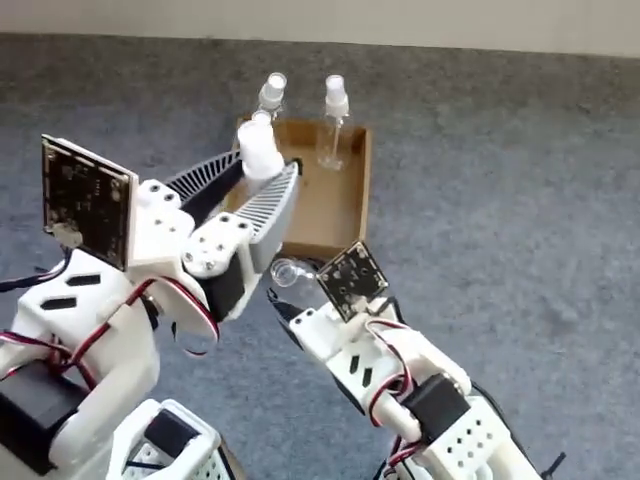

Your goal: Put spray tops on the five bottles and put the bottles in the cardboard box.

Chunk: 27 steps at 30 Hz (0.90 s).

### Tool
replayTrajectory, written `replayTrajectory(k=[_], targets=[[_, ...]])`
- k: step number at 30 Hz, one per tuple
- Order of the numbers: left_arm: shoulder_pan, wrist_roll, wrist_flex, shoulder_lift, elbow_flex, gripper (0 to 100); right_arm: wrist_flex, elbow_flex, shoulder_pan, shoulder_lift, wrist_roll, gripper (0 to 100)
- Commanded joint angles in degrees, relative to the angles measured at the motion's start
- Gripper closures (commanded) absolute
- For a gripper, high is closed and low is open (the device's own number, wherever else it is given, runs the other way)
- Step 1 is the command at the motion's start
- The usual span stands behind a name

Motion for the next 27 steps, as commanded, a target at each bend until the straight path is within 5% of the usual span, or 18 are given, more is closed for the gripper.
replayTrajectory(k=[1,27], targets=[[3.0,0.7,-1.4,-0.2,0.2,100,-2.1,1.5,1.3,-4.5,-0.5,99.5],[2.2,0.3,-1.5,-0.7,9.1,100,-1.9,2.3,1.4,-14.9,-0.3,99.5]])
